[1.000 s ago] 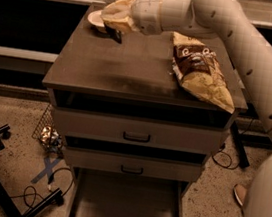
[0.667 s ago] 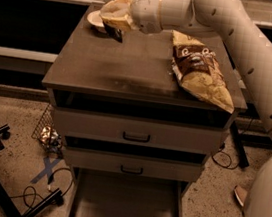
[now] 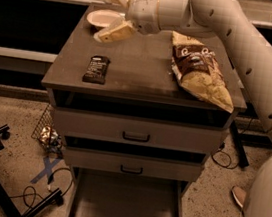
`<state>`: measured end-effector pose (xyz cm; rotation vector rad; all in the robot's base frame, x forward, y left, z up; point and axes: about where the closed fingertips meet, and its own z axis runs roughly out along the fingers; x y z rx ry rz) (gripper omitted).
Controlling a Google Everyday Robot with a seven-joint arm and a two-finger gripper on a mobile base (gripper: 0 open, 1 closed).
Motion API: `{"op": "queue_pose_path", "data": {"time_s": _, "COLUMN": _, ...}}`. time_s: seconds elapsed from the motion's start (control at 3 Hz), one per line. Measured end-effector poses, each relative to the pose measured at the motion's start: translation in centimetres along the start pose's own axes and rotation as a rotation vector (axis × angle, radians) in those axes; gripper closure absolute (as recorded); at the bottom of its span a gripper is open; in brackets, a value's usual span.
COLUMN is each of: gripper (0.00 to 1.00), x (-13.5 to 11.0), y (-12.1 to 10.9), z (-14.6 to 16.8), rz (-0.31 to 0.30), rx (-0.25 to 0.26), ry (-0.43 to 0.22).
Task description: Pick rxbar chocolate from bottom drawer and place on counter
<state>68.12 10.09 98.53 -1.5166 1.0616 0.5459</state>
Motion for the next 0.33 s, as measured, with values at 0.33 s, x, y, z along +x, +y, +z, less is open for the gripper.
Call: {"op": "queue_pose_path", "data": {"time_s": 0.33, "gripper": 0.00, "x": -0.06, "y": 0.07, "z": 0.19, "rz": 0.000, "rx": -0.003, "ry": -0.002}}
